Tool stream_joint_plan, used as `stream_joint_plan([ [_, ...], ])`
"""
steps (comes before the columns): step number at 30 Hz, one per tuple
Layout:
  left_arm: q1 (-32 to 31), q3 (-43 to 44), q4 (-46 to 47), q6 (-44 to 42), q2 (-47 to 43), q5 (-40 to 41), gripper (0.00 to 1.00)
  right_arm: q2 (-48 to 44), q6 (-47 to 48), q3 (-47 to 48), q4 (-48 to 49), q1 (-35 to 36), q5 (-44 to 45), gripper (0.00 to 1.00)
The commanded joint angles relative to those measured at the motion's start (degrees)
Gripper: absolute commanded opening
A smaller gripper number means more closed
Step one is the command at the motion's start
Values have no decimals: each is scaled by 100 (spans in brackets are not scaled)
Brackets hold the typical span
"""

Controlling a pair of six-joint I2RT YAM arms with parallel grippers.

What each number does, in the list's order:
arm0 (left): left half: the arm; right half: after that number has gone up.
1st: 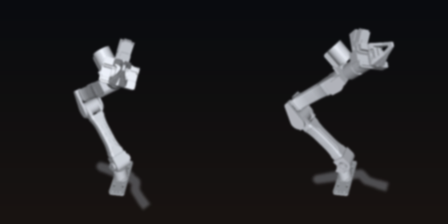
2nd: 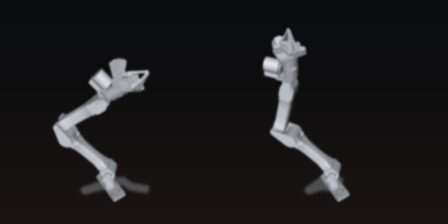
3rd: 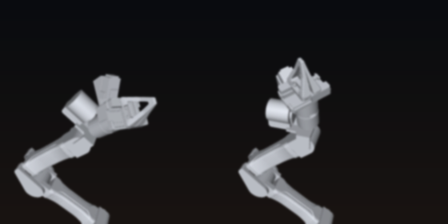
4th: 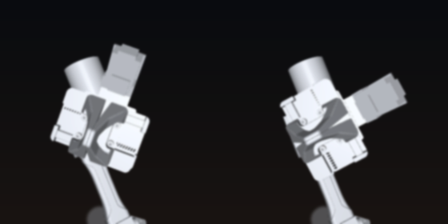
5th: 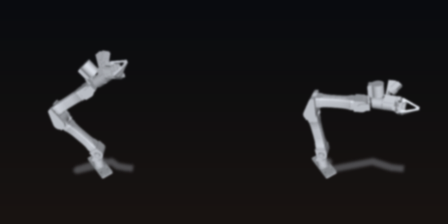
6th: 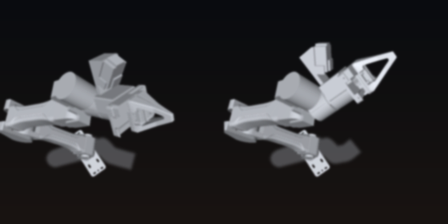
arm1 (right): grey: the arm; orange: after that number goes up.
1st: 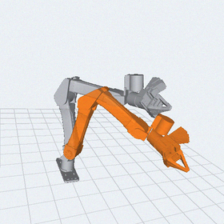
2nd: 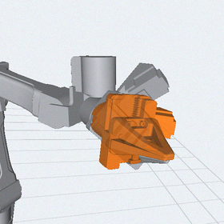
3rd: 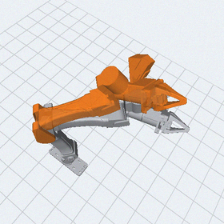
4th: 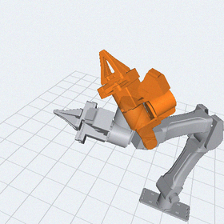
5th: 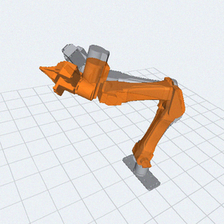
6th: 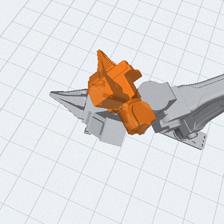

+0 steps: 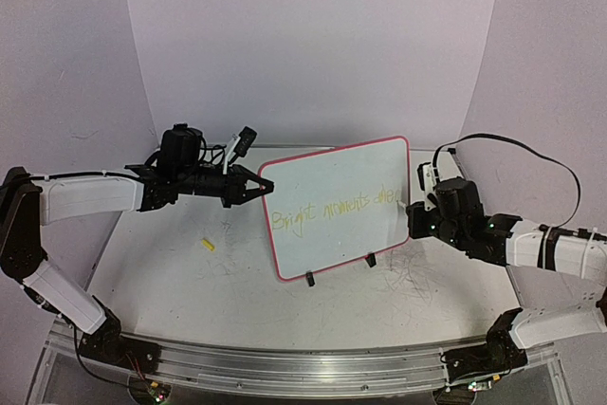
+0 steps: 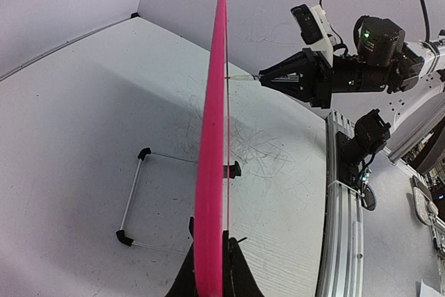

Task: Write a sentence on the whiteboard

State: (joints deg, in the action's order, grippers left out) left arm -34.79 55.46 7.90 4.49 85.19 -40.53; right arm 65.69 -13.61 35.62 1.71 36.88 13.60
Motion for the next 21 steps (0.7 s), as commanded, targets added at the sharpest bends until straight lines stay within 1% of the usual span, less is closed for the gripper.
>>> stream_joint_plan([
  [1,-12,-38,-550,-766,156,441,0,-26,-8,231,327,-24,283,0],
  [10,-13,-40,-545,-766,146,444,0,-51,68,335,496,-25,412,0],
  [21,-14,-39,-548,-774,130,450,0,-57,47,257,465,-25,274,0],
])
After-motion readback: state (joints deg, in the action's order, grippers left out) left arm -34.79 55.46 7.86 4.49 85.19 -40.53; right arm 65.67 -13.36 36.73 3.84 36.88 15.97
